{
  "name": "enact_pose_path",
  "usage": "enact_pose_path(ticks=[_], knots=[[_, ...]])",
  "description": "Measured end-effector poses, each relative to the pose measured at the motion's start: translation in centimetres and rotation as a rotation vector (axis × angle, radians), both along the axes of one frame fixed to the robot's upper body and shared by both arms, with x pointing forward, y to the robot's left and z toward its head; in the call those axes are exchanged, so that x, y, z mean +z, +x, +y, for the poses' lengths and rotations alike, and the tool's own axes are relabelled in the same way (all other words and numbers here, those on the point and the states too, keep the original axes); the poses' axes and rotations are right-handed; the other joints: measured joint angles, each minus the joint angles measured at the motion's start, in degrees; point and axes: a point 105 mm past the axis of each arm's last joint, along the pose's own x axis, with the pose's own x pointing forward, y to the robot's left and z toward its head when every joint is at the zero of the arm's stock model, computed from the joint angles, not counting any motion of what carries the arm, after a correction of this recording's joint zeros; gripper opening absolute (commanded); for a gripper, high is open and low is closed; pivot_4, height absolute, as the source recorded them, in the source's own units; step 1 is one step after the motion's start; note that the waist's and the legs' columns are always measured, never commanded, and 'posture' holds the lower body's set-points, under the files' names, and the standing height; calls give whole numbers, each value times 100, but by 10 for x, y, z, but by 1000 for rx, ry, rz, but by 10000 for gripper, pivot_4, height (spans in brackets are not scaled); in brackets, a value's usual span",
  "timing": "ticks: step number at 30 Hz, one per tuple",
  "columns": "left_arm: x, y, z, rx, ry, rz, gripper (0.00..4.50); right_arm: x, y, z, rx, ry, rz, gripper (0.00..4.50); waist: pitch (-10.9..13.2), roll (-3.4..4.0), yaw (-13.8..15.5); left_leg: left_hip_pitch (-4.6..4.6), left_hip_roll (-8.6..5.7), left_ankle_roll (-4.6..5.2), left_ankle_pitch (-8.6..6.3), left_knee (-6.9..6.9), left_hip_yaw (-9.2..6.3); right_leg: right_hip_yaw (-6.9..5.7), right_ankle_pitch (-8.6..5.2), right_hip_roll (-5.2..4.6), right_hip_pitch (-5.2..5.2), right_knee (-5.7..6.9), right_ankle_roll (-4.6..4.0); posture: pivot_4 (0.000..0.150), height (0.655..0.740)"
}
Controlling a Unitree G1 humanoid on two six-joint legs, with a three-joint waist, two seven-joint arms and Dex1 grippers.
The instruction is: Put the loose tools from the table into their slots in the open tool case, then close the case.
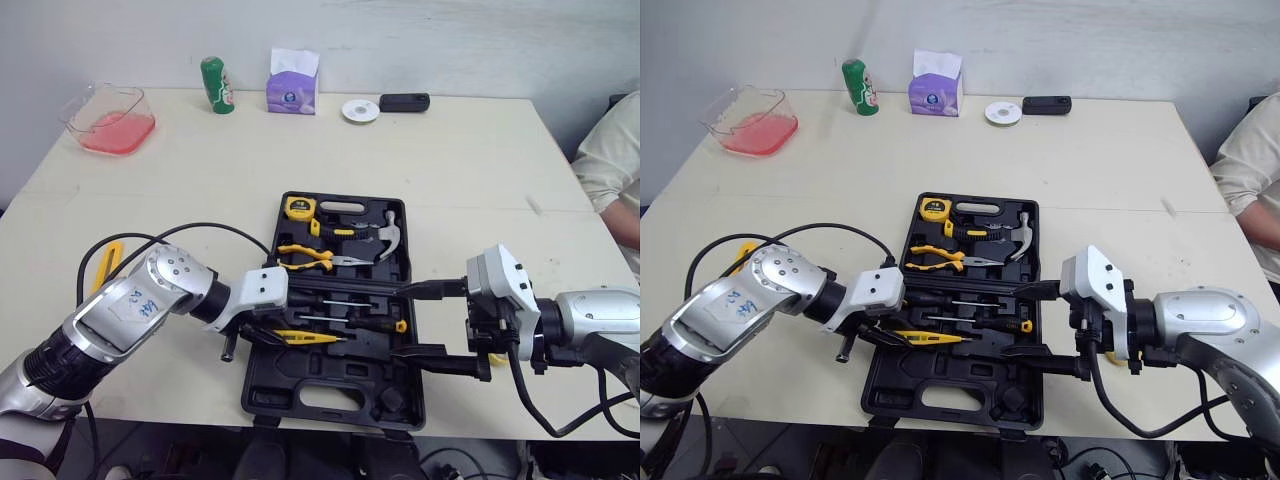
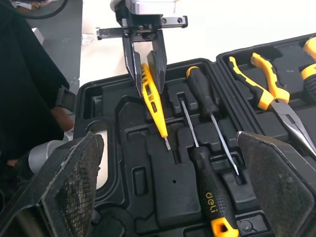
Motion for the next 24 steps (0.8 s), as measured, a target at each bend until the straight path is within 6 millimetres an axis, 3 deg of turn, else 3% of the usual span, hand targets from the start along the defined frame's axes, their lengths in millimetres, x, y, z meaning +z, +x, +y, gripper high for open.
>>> enact_pose_path(ticks=[24], knots=[[-1, 8, -12, -75, -4, -17, 5068, -7, -2, -4, -52, -33, -16, 45000, 0, 0, 133, 1, -10, 4, 1, 8, -1, -3, 3, -10, 3, 3, 5, 1500, 7400]])
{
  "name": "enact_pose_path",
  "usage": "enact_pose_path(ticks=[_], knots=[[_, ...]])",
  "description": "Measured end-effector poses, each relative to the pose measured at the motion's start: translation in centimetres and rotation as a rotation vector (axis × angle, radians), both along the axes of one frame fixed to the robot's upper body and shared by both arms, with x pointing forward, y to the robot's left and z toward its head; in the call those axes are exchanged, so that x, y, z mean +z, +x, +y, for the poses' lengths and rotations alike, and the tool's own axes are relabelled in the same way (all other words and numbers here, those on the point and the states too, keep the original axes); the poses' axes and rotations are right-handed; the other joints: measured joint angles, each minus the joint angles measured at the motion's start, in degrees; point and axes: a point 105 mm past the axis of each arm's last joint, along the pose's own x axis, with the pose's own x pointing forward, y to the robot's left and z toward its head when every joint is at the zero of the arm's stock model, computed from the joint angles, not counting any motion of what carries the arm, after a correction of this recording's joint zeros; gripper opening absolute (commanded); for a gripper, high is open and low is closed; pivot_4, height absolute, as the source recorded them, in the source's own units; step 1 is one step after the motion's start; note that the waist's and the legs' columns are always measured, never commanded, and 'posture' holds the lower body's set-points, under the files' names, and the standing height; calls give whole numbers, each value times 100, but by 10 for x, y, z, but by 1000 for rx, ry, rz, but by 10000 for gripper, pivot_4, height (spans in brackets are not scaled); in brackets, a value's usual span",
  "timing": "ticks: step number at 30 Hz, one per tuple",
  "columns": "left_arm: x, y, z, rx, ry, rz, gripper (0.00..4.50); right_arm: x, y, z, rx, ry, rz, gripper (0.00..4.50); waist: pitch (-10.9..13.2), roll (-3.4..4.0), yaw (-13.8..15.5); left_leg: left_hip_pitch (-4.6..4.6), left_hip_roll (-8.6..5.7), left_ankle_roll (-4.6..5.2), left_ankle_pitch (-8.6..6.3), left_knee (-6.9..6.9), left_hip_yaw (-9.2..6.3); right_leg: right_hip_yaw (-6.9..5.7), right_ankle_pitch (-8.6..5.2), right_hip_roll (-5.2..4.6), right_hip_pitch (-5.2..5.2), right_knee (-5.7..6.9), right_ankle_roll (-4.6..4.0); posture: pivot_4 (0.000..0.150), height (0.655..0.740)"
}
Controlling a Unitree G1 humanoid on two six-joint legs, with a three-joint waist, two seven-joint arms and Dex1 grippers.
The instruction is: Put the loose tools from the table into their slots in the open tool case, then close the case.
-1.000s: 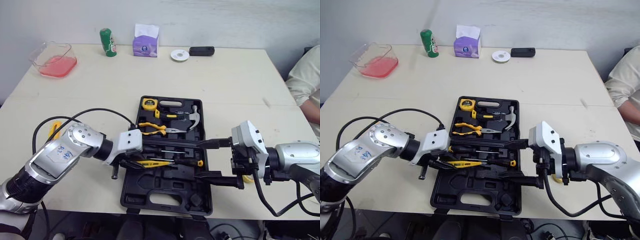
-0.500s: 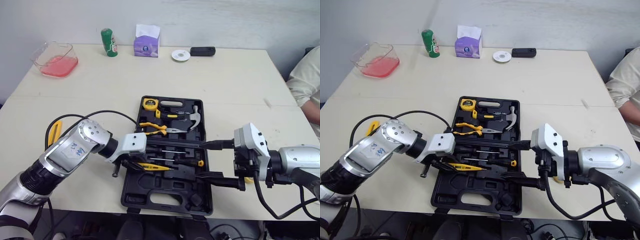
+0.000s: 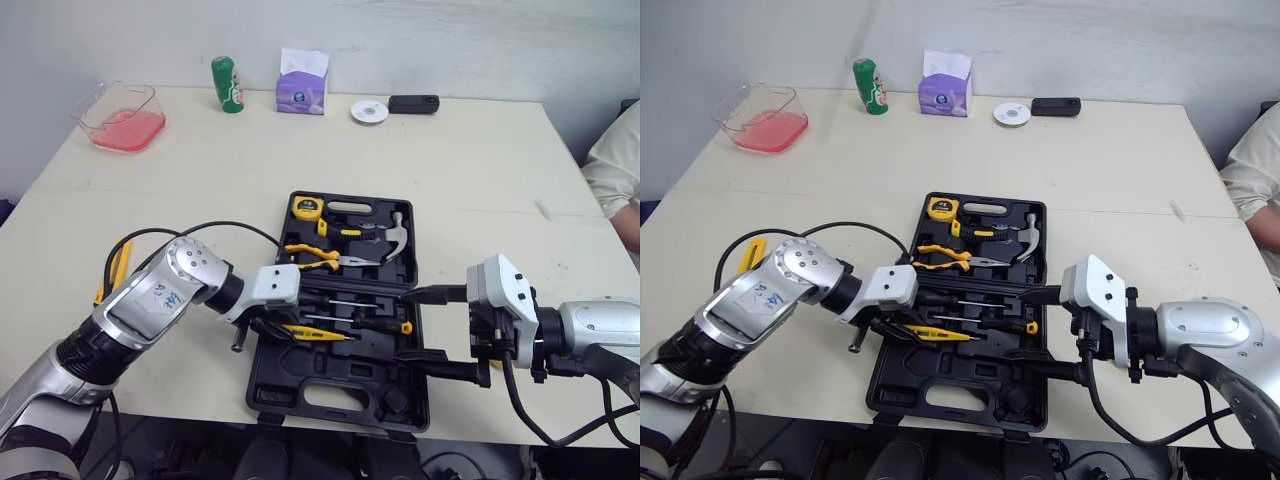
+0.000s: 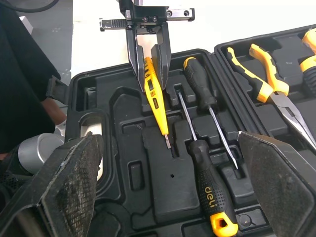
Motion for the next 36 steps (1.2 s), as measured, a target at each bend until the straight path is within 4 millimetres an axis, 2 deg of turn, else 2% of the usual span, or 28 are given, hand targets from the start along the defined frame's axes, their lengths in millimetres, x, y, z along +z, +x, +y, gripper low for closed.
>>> enact_pose_path(ticks=[1, 3, 7, 10, 15, 17, 19, 22, 24, 26, 30, 36], knots=[[0, 0, -1, 1, -3, 4, 5068, 0, 0, 0, 1, 1, -4, 45000, 0, 0, 2, 0, -1, 1, 0, 1, 0, 0, 0, 0, 0, 0, 0, 1500, 7400], [0, 0, -2, 0, -7, 10, 15522, 1, 0, 1, 3, 4, -11, 45000, 0, 0, -1, 0, -2, 1, 0, 1, 0, 0, 1, -1, 0, 0, 1, 1500, 7400], [10, 0, -6, 3, -46, 14, 31809, 1, 0, 1, 2, 6, -13, 45000, 0, 0, -2, -1, -1, 1, 1, 1, -1, -1, 0, -2, 0, 1, 1, 1500, 7400], [22, 4, 0, 26, -55, -29, 44755, 1, 0, 1, 0, 6, -13, 45000, 0, 0, -24, 0, -1, 1, 1, -2, -1, 2, 0, 2, -2, 6, 1, 1500, 7400], [27, 3, 7, 34, -68, -35, 44755, 1, 0, 1, -1, 6, -12, 45000, 0, 0, -11, -1, -2, 2, 0, -1, -3, 1, 1, -2, -1, 2, 1, 1500, 7400], [31, 0, 9, 8, -156, -48, 44755, 0, 0, 1, -5, 9, -8, 45000, 0, 0, -14, 3, -2, 2, 0, -1, -3, -1, 1, -5, -2, 2, 1, 1500, 7400], [26, 2, 3, 18, -236, -58, 44755, 0, 1, 1, -7, 11, -9, 45000, 0, 0, 0, 2, -3, 2, 0, 0, -4, -4, 1, -8, 0, -2, 1, 1500, 7400], [14, 7, -3, 60, -314, -51, 36148, -1, 1, 2, -3, 12, -8, 45000, 1, -3, 0, 0, -6, 3, 0, 4, -6, -5, 1, -8, 0, 1, 2, 1500, 7400], [10, 10, -9, 99, -373, -38, 27833, -2, 0, 3, 4, 10, -2, 45000, 1, -3, -9, 0, -6, 3, 0, 3, -6, -5, 2, -8, -1, 1, 3, 1500, 7400], [10, 12, -14, 137, -429, -27, 17221, -2, 0, 4, 10, 9, 0, 45000, 1, -3, -8, -1, -6, 3, 0, 4, -6, -6, 2, -7, -3, 3, 3, 1500, 7400], [9, 14, -13, 197, -435, 18, 456, -3, 0, 5, 10, 5, -4, 45000, 1, -3, -16, 2, -6, 3, 0, 3, -5, -4, 2, -7, -2, 4, 3, 1500, 7400], [0, 9, -9, 253, -388, 107, 456, -3, 0, 5, 12, 4, -2, 45000, 1, -3, -12, 2, -6, 3, 0, 3, -6, -5, 2, -7, -2, 3, 3, 1500, 7400]])
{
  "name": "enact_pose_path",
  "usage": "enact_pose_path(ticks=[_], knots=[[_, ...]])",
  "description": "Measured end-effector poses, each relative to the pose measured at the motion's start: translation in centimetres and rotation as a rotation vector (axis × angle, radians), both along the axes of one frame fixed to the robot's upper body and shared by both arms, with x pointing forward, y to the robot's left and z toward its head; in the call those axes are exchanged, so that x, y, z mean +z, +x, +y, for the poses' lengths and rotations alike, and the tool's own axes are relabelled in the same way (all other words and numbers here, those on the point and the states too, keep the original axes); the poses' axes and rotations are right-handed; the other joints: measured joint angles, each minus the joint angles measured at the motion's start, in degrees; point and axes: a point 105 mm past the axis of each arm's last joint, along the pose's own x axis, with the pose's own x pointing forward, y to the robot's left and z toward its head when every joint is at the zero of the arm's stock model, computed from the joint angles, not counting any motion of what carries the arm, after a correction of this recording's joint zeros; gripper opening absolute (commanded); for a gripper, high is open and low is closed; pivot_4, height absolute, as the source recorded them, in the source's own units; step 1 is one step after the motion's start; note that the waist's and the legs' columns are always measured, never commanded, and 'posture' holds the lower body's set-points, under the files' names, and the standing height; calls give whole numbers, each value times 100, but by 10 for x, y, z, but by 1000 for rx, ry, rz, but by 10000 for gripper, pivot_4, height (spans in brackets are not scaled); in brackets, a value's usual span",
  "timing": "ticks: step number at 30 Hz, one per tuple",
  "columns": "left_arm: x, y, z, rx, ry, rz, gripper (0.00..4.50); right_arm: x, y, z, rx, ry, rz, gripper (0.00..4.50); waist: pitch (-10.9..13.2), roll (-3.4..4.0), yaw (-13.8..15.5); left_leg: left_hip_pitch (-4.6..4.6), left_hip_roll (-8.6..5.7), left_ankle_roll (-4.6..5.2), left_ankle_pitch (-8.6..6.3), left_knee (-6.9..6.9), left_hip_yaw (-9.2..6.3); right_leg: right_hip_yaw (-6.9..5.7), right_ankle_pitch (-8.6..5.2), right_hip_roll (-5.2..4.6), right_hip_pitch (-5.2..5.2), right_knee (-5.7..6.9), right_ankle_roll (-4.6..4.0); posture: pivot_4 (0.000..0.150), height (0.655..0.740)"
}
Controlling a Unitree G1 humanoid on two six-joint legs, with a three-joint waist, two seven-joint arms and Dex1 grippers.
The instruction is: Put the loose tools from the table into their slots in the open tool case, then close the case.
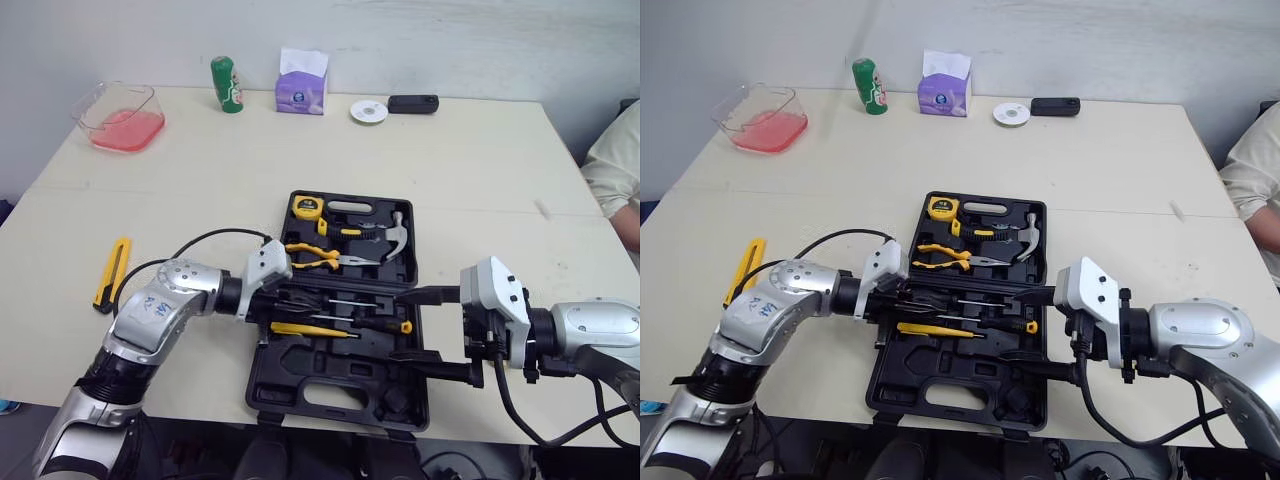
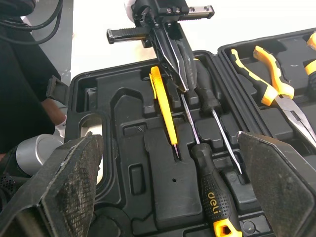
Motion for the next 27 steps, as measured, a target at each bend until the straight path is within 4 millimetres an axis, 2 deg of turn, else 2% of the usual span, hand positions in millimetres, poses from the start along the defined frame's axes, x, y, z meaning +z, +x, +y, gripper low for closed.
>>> enact_pose_path(ticks=[6, 16, 27], knots=[[-10, -4, 3, -5, 66, 23, 456, 0, 1, 0, -5, -6, -6, 45000, 0, 0, -3, 1, 0, 0, 0, -1, 0, 1, 0, 0, 0, -1, 0, 1500, 7400], [-10, -14, 4, -53, 141, -41, 456, 0, 2, 0, -10, -6, -9, 45000, -5, 7, -7, 8, 1, 0, 0, -6, 0, 4, 0, 0, 3, -3, 0, 1500, 7400], [-13, -13, 5, -51, 175, -62, 456, -1, 2, -1, -15, -11, -11, 45000, -15, 11, -7, 21, 0, 1, -1, -5, 1, 8, 0, 1, 14, -2, 0, 1500, 7400]])
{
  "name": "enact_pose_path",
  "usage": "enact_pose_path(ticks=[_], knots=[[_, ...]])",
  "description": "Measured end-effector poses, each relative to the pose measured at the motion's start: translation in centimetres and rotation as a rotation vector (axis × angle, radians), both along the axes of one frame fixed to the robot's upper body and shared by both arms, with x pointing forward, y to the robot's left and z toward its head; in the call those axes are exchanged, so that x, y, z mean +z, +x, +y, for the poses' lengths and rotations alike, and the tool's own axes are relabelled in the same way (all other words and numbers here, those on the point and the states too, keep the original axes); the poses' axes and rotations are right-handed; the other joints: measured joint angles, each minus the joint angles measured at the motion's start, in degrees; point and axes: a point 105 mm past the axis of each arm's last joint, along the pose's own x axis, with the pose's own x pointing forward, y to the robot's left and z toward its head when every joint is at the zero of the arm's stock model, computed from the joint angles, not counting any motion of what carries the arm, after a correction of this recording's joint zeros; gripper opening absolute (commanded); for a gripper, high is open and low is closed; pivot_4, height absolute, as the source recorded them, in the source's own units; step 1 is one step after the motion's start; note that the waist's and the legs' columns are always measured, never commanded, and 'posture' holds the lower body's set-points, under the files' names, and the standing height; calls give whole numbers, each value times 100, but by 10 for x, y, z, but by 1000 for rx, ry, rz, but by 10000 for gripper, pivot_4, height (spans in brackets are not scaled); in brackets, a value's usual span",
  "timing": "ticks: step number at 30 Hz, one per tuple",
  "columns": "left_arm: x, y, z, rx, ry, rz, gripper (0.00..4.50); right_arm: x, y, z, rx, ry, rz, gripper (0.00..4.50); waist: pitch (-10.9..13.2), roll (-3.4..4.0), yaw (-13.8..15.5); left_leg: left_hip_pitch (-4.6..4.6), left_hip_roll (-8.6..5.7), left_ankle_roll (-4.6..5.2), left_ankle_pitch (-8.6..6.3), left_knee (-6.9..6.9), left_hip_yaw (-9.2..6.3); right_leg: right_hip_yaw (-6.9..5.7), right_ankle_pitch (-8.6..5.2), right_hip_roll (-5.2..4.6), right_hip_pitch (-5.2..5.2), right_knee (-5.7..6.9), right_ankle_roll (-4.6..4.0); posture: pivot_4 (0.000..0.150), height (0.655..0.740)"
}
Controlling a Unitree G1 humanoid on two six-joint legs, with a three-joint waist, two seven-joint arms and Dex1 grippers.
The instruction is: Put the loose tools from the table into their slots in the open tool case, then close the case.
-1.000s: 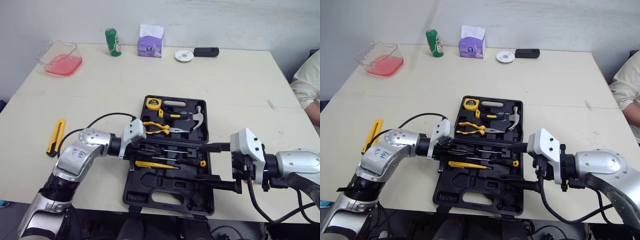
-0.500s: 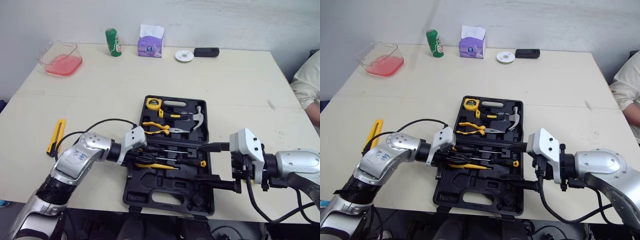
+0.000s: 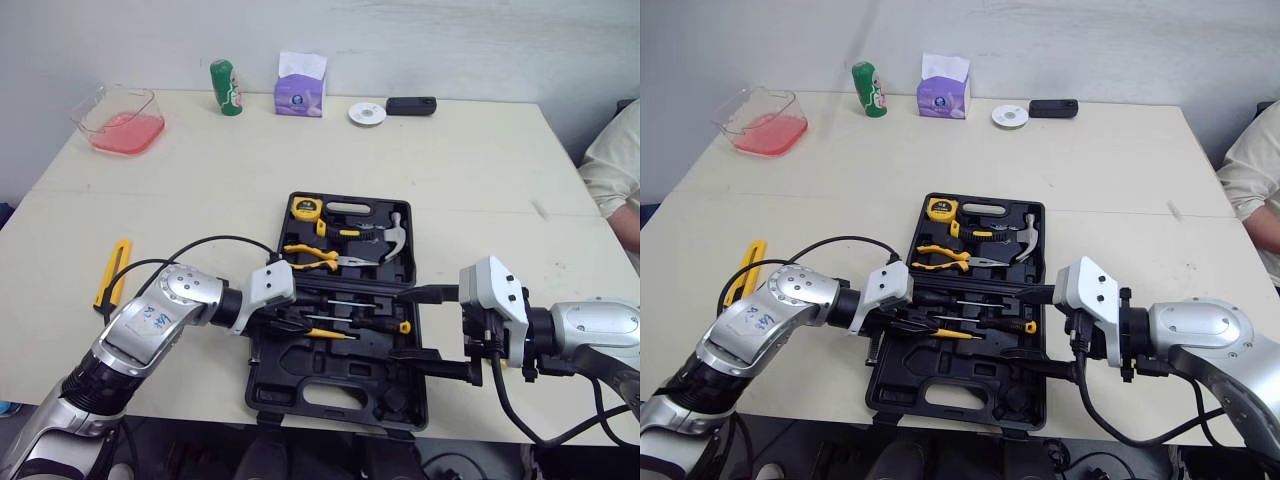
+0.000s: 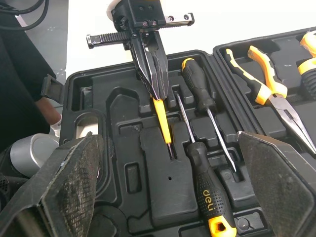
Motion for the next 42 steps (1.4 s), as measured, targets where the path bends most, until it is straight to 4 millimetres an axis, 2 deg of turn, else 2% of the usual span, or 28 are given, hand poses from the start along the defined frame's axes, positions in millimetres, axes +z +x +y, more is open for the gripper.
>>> enact_pose_path(ticks=[6, 12, 23, 29, 42], knots=[[-2, -4, 6, 19, 33, 33, 456, -2, 0, -1, -7, -7, 4, 45000, -8, 1, -8, 17, 0, 1, -1, -7, 0, 20, 0, 9, 3, 2, 0, 1500, 7400], [-3, -5, 11, 54, 49, 59, 456, -5, -1, -2, -8, -14, 9, 45000, -8, 2, -61, 80, 2, 24, -16, -26, -5, 68, -1, 37, 43, -2, -1, 1500, 7400], [-4, -5, 13, 71, 59, 70, 456, -6, -2, -3, -3, -16, 3, 45000, -9, 3, -124, 100, 2, 23, -19, -26, -17, 64, -1, 33, 73, -10, -1, 1500, 7400], [-6, -7, 20, 93, 87, 98, 456, -7, -2, -4, -6, -19, 2, 45000, -11, 5, -161, 176, 2, 25, -20, -101, -9, 84, -2, 42, 107, -26, -4, 1500, 7400], [-6, -5, 24, 139, 62, 117, 456, -8, -2, -2, 2, -11, -4, 45000, -14, 10, -144, 174, 7, 17, -16, -107, -12, 85, -6, 44, 100, -27, -11, 1500, 7400]])
